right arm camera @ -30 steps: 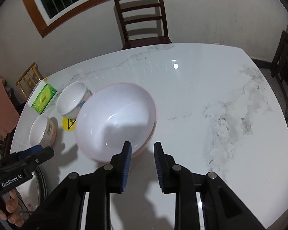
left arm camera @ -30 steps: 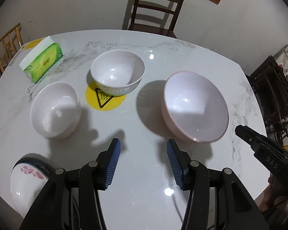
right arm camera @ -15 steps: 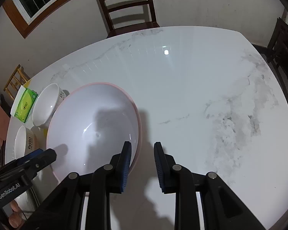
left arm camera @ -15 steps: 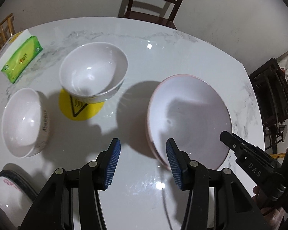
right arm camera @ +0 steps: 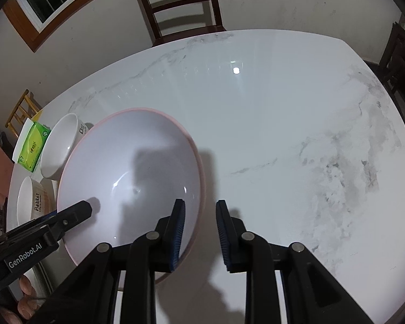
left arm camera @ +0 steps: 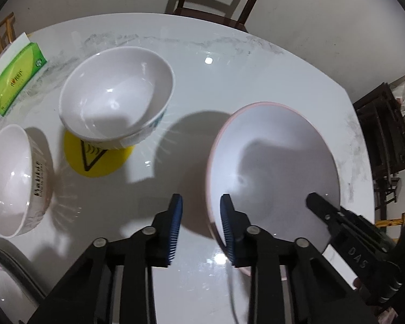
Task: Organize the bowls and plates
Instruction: 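Move the left tool to the large pink bowl and grasp its rim, then lift the pink bowl and set it down beside the plate stack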
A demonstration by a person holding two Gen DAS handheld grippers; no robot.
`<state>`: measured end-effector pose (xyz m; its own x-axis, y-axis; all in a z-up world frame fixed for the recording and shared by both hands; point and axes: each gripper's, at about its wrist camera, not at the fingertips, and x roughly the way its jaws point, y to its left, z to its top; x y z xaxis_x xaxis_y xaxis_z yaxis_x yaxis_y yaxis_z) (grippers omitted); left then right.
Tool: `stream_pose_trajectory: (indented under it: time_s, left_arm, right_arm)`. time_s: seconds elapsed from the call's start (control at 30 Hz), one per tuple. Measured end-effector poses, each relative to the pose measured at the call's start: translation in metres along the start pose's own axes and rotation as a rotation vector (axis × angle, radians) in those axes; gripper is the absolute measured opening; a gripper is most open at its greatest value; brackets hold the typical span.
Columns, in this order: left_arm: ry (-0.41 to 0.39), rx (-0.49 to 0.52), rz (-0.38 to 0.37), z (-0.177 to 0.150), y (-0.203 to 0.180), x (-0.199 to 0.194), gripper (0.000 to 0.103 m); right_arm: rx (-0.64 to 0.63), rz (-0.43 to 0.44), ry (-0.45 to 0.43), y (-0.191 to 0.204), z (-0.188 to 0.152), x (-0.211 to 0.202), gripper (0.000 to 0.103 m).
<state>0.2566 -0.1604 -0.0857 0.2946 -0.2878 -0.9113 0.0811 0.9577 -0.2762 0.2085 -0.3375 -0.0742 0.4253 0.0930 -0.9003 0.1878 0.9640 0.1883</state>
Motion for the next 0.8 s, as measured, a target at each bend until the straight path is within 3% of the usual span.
stream_pose_trajectory:
  time_s: [0.1,0.43,0.8]
  left_arm:
    - [0.003,0.009,-0.028,0.0,-0.004,0.0,0.013]
    - [0.001,0.03,-0.005,-0.017,-0.002,-0.016,0.013]
    - [-0.002,0.011,0.02,-0.074,0.027,-0.066,0.013]
  right_arm:
    - [-0.002,-0.011,-0.007,0.004,-0.002,0.0,0.015]
    - [0.002,-0.011,0.001,0.014,-0.023,-0.016,0.014]
    - [-0.037,0.036,0.007,0.049,-0.08,-0.06,0.014]
